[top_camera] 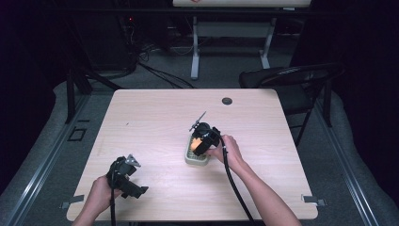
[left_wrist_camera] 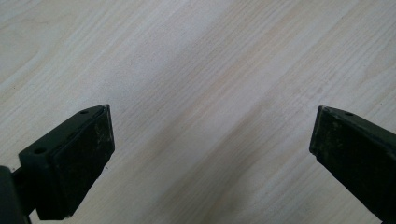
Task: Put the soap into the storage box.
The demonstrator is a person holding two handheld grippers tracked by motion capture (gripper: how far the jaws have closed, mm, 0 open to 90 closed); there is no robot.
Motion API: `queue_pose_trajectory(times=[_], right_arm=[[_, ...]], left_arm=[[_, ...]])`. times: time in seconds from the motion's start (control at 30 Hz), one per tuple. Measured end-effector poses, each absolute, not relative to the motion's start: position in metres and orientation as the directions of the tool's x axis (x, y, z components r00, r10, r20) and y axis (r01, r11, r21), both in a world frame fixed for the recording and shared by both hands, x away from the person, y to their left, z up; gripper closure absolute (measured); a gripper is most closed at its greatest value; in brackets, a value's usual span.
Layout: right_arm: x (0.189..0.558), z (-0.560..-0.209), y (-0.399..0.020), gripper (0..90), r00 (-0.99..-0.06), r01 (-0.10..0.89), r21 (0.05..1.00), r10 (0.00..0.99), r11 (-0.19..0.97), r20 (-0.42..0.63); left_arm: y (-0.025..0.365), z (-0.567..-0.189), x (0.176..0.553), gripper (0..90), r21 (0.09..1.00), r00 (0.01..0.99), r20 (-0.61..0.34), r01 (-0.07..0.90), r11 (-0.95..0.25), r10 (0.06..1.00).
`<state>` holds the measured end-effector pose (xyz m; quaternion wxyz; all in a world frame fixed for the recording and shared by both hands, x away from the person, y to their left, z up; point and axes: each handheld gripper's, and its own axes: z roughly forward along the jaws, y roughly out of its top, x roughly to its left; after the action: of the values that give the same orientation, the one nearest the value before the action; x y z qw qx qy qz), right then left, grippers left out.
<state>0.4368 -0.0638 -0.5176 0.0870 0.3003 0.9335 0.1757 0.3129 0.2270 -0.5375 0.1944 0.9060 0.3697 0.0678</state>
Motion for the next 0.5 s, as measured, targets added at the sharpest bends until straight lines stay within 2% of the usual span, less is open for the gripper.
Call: queue_pose_trajectory(times=[0.5], right_arm=[[0.4450,-0.5243,-0.0613,26.2,-0.835,0.489,0.383,0.548,0.784,-0.054]], left_arm=[[0.2269,-0.5373,0.3128,0.2,0.402,0.719,-0.021,0.642,-0.653,0.695]])
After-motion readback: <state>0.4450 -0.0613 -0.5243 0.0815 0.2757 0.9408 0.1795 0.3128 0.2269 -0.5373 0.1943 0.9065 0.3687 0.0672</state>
